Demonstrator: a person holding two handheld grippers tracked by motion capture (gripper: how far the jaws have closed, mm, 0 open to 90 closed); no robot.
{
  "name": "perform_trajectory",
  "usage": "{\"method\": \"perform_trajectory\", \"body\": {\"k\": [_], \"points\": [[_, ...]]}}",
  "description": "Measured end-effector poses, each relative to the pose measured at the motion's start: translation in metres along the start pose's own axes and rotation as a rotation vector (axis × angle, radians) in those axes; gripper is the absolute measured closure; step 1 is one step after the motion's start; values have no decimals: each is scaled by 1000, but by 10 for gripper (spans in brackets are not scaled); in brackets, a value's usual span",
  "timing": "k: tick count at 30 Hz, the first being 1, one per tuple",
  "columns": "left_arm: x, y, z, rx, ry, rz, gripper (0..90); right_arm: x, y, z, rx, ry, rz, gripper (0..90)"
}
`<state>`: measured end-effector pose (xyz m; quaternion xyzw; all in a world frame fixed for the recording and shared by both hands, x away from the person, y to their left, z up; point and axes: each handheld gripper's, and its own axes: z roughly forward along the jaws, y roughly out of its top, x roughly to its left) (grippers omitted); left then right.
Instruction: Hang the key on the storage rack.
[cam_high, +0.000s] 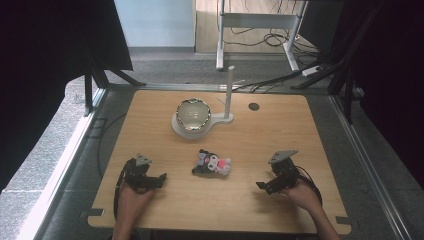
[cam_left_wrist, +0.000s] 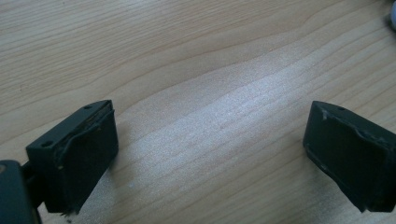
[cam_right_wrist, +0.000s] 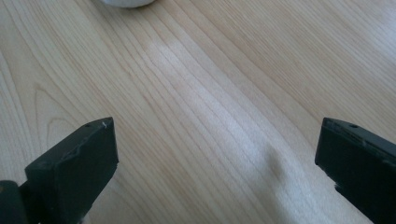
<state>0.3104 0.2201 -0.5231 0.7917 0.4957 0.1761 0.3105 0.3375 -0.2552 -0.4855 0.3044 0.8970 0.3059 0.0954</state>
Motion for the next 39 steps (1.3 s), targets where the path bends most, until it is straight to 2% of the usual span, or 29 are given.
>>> {"method": "perform_trajectory", "body": {"k": [2,7,17,25,31,34,39], "points": [[0,0,0,0,0,0,32,0,5,2,16,-1,-28,0],[0,0,0,0,0,0,32,-1,15,3,38,-3,-55,0],[0,0,0,0,0,0,32,-2,35,12,84,1,-90,1],[0,0,0,1,0,1,32,2,55,23,122,42,-108,25],[0,0,0,1,0,1,32,5,68,32,164,57,-149,28],[0,0,0,1,0,1,32,8,75,39,194,65,-192,30],[0,0,0,1,0,1,33,12,87,48,230,78,-228,39]]}}
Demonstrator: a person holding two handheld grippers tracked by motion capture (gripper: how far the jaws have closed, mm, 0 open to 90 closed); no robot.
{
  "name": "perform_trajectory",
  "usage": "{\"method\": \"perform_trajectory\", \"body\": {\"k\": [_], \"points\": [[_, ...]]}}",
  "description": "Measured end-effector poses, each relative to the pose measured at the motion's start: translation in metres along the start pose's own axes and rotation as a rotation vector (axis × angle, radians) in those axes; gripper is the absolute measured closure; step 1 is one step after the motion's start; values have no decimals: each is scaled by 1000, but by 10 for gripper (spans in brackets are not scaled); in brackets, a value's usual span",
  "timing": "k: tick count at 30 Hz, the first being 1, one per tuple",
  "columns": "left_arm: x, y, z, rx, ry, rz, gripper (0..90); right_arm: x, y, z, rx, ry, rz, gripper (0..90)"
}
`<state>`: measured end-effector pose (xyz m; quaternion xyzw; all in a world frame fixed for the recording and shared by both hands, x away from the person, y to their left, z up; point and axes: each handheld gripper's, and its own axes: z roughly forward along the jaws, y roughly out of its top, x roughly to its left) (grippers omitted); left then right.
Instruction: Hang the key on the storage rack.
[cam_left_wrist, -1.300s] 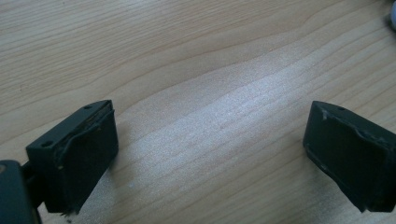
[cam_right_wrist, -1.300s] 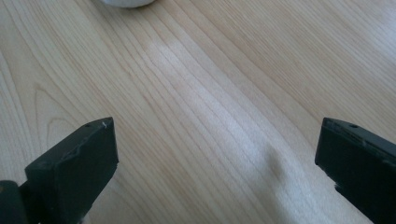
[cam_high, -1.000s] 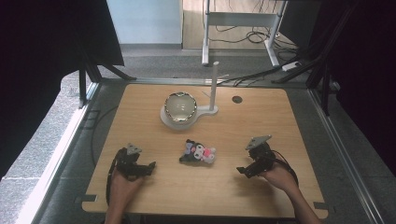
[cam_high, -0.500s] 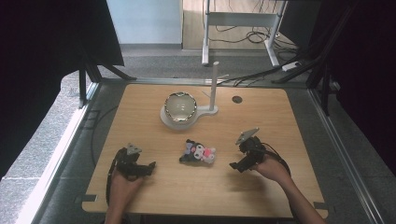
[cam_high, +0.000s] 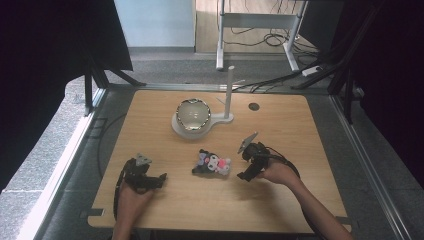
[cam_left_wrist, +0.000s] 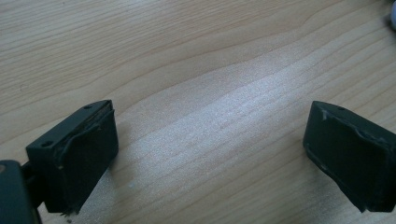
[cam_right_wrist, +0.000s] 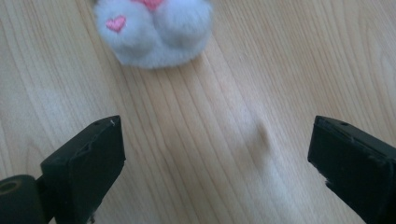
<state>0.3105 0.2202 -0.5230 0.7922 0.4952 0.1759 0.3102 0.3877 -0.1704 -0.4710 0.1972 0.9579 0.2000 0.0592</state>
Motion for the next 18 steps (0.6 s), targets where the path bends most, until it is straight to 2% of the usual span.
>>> {"method": "perform_trajectory", "body": {"k": [9,18], "points": [[0,0,0,0,0,0,32,7,29,10,63,31,-80,53],[0,0,0,0,0,0,32,16,61,21,140,59,-137,83]]}}
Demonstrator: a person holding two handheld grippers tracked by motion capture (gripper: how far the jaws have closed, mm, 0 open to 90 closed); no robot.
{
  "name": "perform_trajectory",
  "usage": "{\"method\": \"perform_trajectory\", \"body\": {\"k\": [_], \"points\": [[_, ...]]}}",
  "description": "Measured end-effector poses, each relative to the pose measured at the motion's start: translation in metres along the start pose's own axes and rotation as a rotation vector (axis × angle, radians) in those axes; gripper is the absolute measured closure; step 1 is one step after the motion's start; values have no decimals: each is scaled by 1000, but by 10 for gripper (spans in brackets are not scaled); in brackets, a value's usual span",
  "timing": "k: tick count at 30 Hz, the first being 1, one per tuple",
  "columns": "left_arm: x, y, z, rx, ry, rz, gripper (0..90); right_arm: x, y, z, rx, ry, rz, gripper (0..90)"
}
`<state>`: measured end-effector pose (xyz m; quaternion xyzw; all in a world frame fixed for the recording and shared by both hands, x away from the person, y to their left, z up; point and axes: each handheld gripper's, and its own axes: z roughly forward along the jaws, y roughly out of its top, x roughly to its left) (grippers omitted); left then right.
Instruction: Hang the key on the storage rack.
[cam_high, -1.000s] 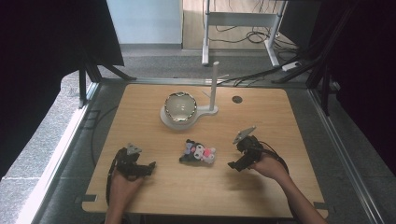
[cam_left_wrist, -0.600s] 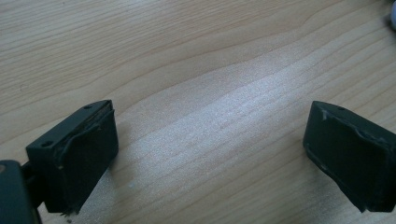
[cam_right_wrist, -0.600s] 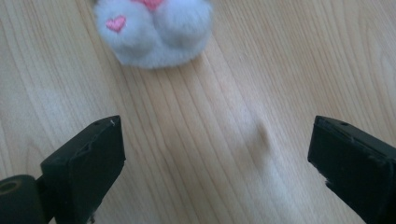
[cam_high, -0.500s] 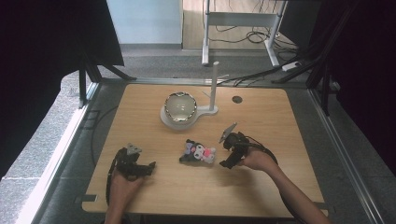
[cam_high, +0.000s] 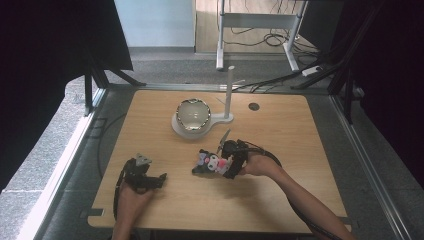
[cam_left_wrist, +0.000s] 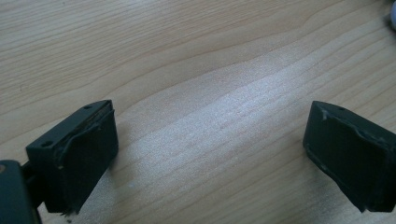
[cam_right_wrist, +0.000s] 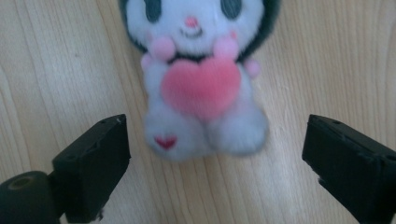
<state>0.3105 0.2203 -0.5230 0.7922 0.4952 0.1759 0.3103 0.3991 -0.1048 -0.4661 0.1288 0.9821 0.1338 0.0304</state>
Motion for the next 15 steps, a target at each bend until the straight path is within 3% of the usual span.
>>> {"method": "perform_trajectory", "body": {"k": [9,12,15], "points": [[0,0,0,0,0,0,32,0,27,16,88,22,-43,166],[0,0,0,0,0,0,32,2,34,20,118,37,-56,239],[0,0,0,0,0,0,32,2,39,23,154,31,-80,370]]}}
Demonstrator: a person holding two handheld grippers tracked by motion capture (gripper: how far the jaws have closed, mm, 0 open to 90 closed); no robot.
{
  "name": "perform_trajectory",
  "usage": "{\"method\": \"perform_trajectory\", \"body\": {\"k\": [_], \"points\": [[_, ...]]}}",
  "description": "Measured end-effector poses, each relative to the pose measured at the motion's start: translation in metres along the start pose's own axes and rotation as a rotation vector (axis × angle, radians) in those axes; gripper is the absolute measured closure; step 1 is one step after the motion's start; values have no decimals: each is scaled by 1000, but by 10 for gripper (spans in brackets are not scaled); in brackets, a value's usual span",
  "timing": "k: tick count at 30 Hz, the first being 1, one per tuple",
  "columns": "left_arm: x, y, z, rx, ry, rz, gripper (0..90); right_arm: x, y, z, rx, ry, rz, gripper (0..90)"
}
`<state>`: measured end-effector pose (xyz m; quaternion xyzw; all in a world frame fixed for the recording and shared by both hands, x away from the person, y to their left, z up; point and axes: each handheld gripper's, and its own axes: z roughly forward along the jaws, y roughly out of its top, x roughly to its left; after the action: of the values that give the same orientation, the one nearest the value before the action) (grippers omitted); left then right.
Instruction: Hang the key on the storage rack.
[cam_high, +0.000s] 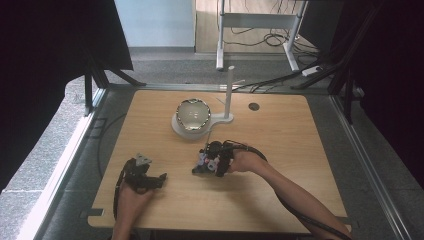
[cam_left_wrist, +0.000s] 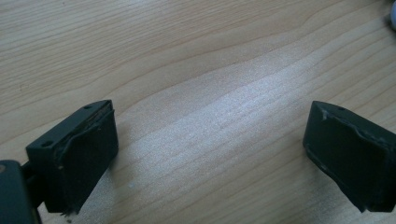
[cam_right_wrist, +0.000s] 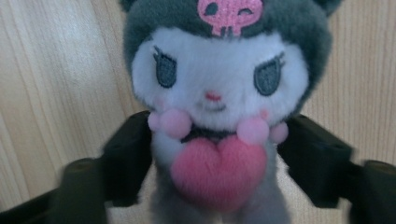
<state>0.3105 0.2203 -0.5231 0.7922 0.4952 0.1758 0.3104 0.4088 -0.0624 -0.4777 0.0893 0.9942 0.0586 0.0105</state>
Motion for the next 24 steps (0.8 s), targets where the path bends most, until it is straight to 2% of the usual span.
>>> {"method": "perform_trajectory", "body": {"k": [1,4,13,18,24], "points": [[0,0,0,0,0,0,32,0,1,0,9,2,-10,413],[0,0,0,0,-1,0,32,0,0,-4,-10,5,-11,435],[0,0,0,0,-1,1,32,-8,-12,-23,-53,31,4,444],[0,0,0,0,-2,2,32,-11,-20,-35,-59,16,5,445],[0,0,0,1,-1,5,32,-16,-31,-51,-76,7,34,445]]}}
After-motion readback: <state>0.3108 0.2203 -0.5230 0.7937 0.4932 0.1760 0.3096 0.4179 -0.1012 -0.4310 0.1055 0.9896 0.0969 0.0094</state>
